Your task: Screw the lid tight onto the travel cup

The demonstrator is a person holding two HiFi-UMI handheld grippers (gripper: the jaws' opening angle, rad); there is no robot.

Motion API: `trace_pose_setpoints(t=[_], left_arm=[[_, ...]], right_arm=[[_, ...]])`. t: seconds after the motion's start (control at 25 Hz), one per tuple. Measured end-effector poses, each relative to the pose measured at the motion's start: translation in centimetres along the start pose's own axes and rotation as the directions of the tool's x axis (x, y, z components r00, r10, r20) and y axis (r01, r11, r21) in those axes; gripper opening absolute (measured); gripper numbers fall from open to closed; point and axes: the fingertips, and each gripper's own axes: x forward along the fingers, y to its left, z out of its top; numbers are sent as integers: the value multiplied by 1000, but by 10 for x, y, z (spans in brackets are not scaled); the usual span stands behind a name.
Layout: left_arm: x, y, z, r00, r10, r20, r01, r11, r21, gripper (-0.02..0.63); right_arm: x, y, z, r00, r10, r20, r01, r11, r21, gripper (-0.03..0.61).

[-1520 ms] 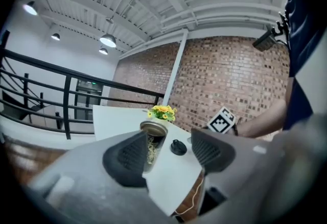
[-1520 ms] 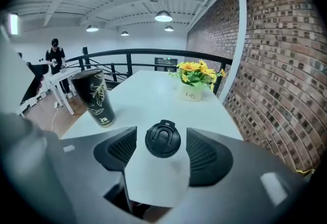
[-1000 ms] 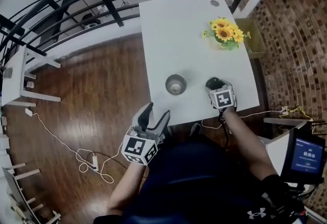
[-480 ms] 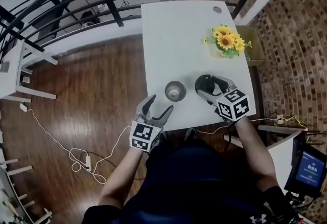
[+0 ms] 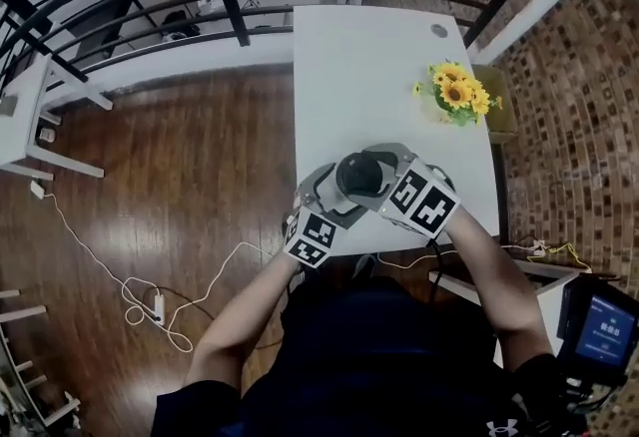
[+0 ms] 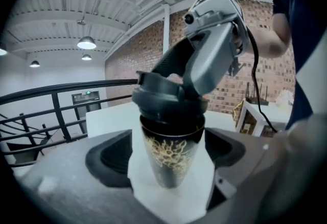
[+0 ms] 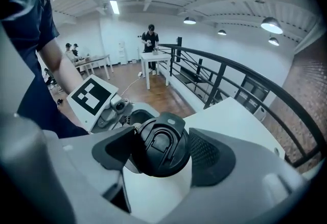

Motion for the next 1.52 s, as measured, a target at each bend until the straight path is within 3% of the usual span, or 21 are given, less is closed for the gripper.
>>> trace_pose_setpoints(t=[0.24,0.4,0.52,0.68,0.76,0.84,0.92,0.96,1.04,1.16,1.24,1.32,1.44,1.52], left_arm=[[9,-4,-12,998,-25,-63,28,998,50,434],[14,-4,-17,997,-21,-76,24,999,42,402],[17,-4,-17,997,-30,-76,34,998,45,400],[19,-3,-17,997,-31,-76,35,998,43,400],[20,-4,-18,996,-28,-79,31,999,41,400],[21,-4,-18,996,-25,-81,29,999,42,400],[21,-3,-18,996,-26,-81,29,999,42,400],[22,-3,-17,996,-28,-81,31,999,43,400],[23,-4,-17,996,-35,-81,39,998,48,399],[22,-3,-18,994,-57,-90,62,996,59,400],[19,-3,-19,992,-77,-105,85,994,67,400],[19,-3,-20,988,-95,-120,104,992,73,400],[23,-3,-19,986,-103,-128,114,991,77,400],[24,-4,-18,987,-101,-126,112,991,78,399]], right_arm=[[16,16,-4,988,74,-136,-87,992,-88,339],[18,17,-1,987,98,-128,-119,978,-170,348],[21,12,-11,995,93,-21,-94,992,-86,400],[21,2,-20,991,-26,129,17,997,71,396],[19,-2,-22,976,-135,170,98,972,213,396],[17,-5,-23,949,-267,169,200,921,333,397],[17,-7,-24,924,-348,157,265,881,392,397],[17,-8,-23,923,-348,165,261,880,397,399],[13,-8,-20,938,-269,221,177,916,360,411],[0,-7,-15,957,-69,282,12,979,201,435],[0,0,-17,970,42,238,-59,996,63,437],[9,10,-20,977,113,179,-108,994,-34,439],[21,7,-23,984,74,163,-63,995,-75,427],[19,2,-24,979,-2,204,6,1000,-18,403]])
